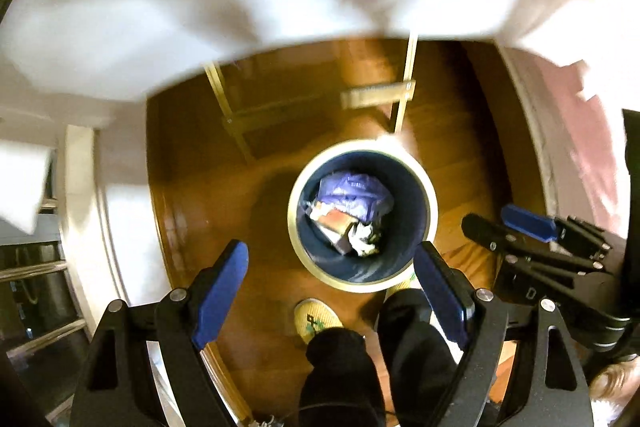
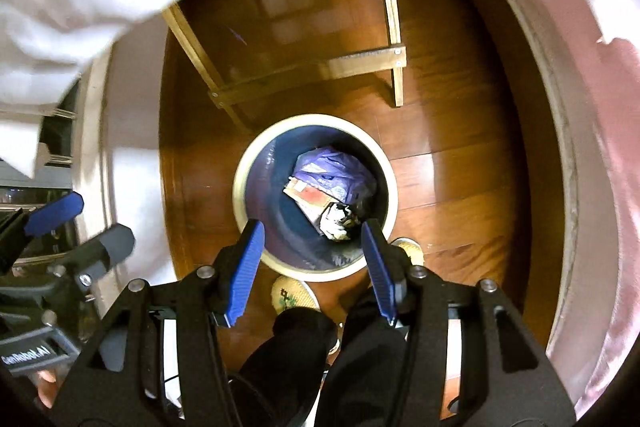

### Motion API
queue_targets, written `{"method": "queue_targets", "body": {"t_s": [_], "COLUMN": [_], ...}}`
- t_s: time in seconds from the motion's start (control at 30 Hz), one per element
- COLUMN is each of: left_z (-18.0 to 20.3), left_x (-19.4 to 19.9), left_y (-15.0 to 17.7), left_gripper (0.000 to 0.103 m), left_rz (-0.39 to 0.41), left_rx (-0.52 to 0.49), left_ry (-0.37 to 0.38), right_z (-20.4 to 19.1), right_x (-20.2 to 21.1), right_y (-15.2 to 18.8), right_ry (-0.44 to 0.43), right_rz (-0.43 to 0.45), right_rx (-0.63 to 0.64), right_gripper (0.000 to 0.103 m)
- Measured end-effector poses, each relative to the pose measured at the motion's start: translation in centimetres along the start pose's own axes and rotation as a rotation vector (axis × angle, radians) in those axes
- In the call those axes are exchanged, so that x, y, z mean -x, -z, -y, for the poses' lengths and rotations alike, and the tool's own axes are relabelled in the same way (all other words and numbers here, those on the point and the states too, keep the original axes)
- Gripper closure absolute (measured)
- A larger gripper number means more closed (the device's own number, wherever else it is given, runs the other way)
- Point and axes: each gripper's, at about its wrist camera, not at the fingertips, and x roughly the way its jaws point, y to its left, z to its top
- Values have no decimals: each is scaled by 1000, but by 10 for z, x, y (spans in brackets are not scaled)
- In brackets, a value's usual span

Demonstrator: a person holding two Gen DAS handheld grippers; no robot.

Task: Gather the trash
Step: 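Raise both tools back toward the remaining trash on the table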

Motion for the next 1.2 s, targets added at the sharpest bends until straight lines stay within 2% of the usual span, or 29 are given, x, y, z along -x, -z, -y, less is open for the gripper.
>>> {"method": "queue_targets", "body": {"t_s": [0.3,0.67,0.87,1.0,1.2], "left_z": [-3,-11,-22,-36,-58], "left_x": [141,279,335,364,392], "left_y": [1,-4,-18,-33,-68], "left_gripper": [17,17,17,17,18], "left_rz": [165,323,433,514,571], "left_rx": [-21,-66,-72,-58,-3], "left_ry": [20,47,52,17,-3], "right_z": [-28,-79,-102,-117,-133], "right_x": [106,239,299,332,360], "right_y": [5,-2,-20,-40,-81], "right_ry": [-46,-48,-27,-20,-42], "right_rz": [74,233,344,410,476], "right_rx": [-22,42,75,105,147], "right_gripper": [51,49,48,45,40]}}
